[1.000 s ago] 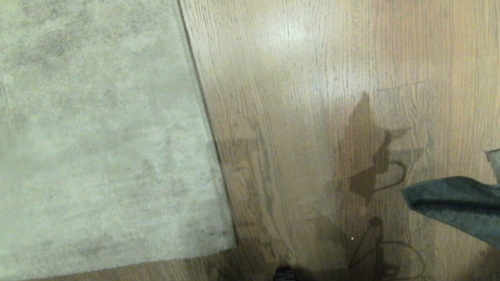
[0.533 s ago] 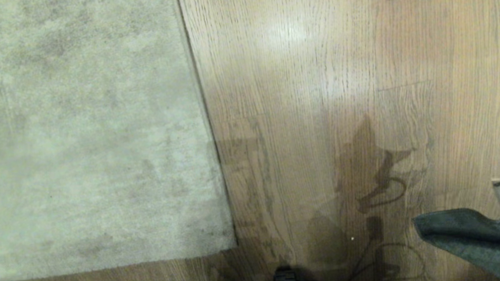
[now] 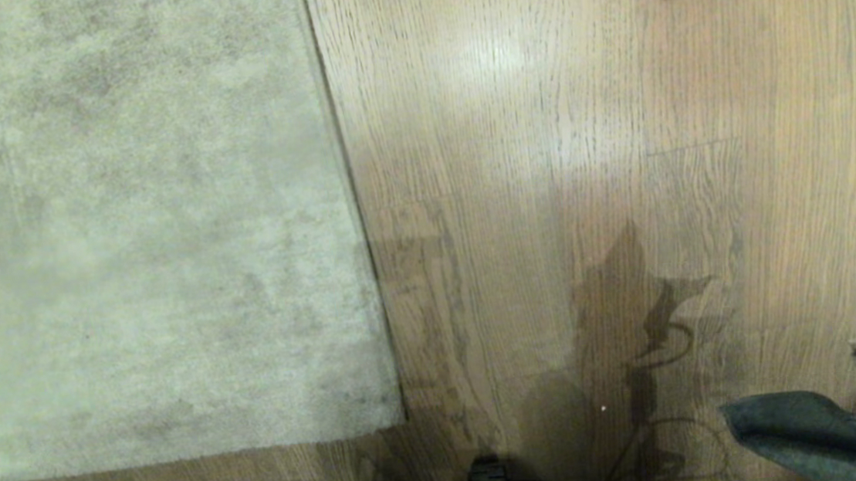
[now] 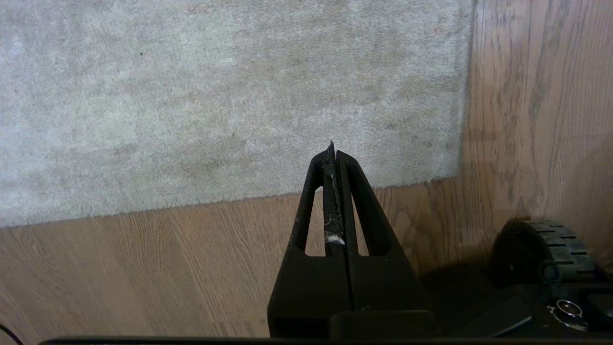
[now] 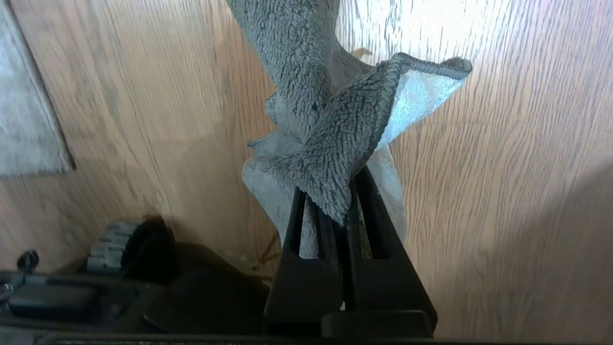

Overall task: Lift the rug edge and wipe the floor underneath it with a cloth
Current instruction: Lift up the carpet

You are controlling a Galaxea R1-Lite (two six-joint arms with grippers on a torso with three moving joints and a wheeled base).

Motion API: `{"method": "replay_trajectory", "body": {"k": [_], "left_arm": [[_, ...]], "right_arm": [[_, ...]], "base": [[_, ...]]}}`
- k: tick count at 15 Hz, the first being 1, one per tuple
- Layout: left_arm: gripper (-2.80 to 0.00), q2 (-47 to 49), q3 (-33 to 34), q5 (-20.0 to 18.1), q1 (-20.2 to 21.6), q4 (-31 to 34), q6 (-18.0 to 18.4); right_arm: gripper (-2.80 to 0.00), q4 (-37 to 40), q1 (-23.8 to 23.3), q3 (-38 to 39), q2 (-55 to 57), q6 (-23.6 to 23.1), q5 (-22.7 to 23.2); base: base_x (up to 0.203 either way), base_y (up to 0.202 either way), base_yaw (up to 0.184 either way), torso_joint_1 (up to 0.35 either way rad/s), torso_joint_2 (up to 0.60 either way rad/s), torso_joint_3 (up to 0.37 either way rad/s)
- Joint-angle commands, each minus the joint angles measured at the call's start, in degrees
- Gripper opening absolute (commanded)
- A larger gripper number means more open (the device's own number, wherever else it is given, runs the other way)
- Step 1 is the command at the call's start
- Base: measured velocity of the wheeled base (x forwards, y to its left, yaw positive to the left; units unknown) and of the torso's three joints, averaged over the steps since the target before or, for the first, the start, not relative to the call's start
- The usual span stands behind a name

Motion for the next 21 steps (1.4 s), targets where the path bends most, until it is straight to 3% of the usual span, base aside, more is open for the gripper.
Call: {"method": "replay_trajectory", "body": {"k": [1,4,21], "left_arm": [[-2.80,0.0,0.0,0.0,0.0,0.0,0.0],[-2.80,0.0,0.0,0.0,0.0,-0.1,0.0],[-2.80,0.0,0.0,0.0,0.0,0.0,0.0]], "right_arm": [[-2.80,2.6,0.1,-0.7,-5.3,-0.2,-0.3],[-2.80,5.3,0.2,0.1,-6.5,-0.9,-6.8],[-2.80,5.3,0.2,0.1,-6.5,3.8,-7.1]], "base": [[0.000,0.000,0.000,0.000,0.00,0.000],[0.000,0.000,0.000,0.000,0.00,0.000],[0.000,0.000,0.000,0.000,0.00,0.000]]}}
